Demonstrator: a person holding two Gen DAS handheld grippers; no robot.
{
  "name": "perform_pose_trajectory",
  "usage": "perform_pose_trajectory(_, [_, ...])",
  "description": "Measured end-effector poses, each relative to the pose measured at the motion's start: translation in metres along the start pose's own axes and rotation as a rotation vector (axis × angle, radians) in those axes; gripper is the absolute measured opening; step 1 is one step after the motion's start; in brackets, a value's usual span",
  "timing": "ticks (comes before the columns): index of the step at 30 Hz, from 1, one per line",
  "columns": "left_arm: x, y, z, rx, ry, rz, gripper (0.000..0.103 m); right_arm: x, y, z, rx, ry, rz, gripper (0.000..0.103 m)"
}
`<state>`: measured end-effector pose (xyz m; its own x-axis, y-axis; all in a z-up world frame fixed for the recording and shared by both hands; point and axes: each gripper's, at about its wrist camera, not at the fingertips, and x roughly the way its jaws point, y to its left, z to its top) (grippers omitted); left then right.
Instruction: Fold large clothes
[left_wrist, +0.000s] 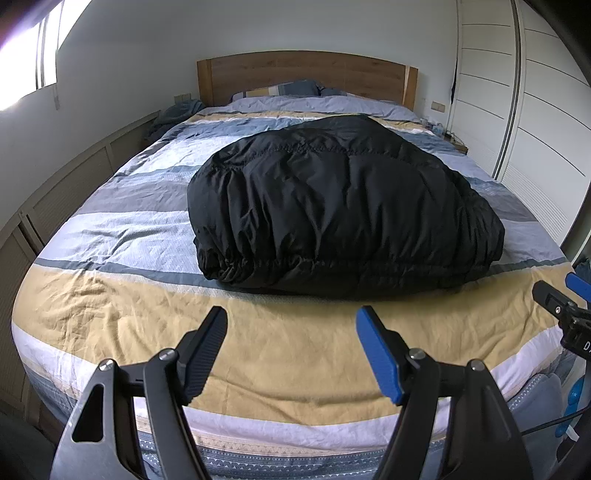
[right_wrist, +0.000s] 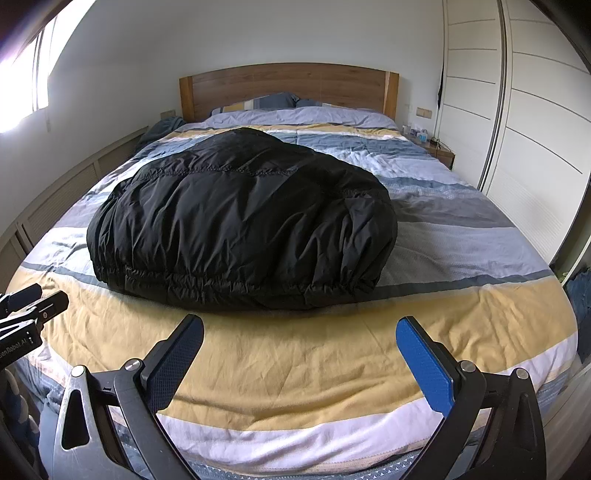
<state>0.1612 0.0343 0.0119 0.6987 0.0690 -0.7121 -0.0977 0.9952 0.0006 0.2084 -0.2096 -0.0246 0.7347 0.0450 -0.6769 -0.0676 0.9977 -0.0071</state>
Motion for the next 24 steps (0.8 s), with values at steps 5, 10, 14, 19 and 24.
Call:
perform_pose_trajectory(5, [-0.0039, -0.0009, 0.0004, 0.006, -0.010, 0.016, 0.071, -0.0007, -0.0005, -0.0002, -0.001, 0.000, 0.001, 0.102])
perform_pose_trajectory(10, [-0.0068, -0.0019, 0.0005, 0.004, -0.016, 0.016, 0.071, -0.0017, -0.0003, -0.0004, -0.003, -0.002, 0.001, 0.102])
perform_pose_trajectory(14, [-0.0073, -0.0019, 0.0006, 0.005, -0.016, 0.018, 0.071, -0.0055, -0.0004, -0.0014, -0.002, -0.007, -0.001, 0.102])
perform_pose_trajectory(19, [-0.0068, -0.0014, 0.0004, 0.004, -0.016, 0.018, 0.071, -0.0065, -0.0019, -0.0013, -0.002, -0.007, -0.001, 0.102])
perform_pose_trajectory(24, [-0.0094, -0.0022, 0.0008, -0.001, -0.017, 0.016, 0.071, -0.0076, -0.0027, -0.0016, -0.002, -0.008, 0.000, 0.102])
